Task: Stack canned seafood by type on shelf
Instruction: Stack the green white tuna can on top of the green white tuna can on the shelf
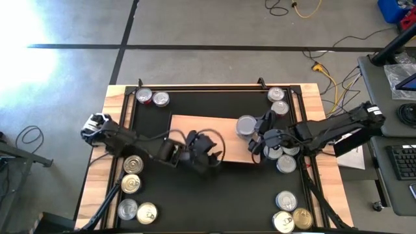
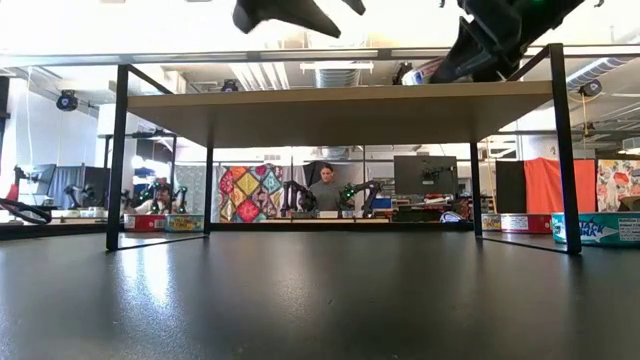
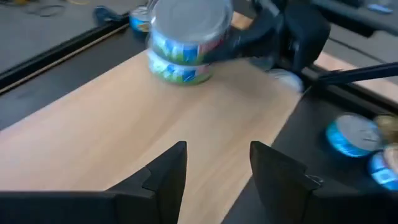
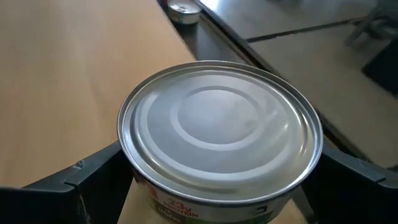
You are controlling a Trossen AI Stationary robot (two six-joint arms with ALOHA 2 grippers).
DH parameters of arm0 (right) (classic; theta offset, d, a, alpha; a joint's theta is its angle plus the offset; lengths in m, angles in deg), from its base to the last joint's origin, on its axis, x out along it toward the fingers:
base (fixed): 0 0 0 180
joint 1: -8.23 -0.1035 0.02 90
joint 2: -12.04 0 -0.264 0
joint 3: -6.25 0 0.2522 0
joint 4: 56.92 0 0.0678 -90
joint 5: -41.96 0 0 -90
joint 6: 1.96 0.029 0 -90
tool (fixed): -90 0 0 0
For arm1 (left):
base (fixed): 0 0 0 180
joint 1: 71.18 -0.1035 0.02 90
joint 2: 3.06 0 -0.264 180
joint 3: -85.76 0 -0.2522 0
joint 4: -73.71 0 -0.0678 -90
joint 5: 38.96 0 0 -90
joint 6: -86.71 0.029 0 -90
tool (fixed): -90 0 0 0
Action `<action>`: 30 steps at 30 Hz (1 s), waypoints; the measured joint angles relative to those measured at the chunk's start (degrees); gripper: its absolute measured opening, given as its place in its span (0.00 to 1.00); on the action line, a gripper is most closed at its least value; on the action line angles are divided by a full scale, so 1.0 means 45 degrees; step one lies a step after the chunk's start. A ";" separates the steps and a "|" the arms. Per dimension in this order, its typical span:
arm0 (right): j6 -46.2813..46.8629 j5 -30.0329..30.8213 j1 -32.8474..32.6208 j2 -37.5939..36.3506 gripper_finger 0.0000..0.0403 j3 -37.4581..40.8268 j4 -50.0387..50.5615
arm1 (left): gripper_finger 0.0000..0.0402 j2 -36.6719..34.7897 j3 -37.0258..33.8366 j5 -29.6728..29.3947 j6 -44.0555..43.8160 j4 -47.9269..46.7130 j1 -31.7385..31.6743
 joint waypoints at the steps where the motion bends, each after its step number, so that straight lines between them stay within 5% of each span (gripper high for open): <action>1: 0.0000 -0.0144 0.0009 0.0000 0.95 0.0000 -0.0039 | 0.40 -0.0043 -0.0001 0.0369 0.0303 0.0243 -0.0216; 11: -0.1020 -0.1776 0.0924 -0.0093 0.95 -0.0006 -0.0401 | 0.39 -0.0072 -0.0001 0.1637 0.3092 0.1147 -0.1917; 23: -0.2735 -0.4995 0.2308 -0.0794 0.95 0.0083 -0.0573 | 0.39 -0.0072 -0.0001 0.1928 0.2604 0.1615 -0.2007; 30: -0.3269 -0.5178 0.2784 -0.0772 0.95 0.0358 -0.0756 | 0.39 -0.0072 -0.0006 0.1918 0.2066 0.2739 -0.2007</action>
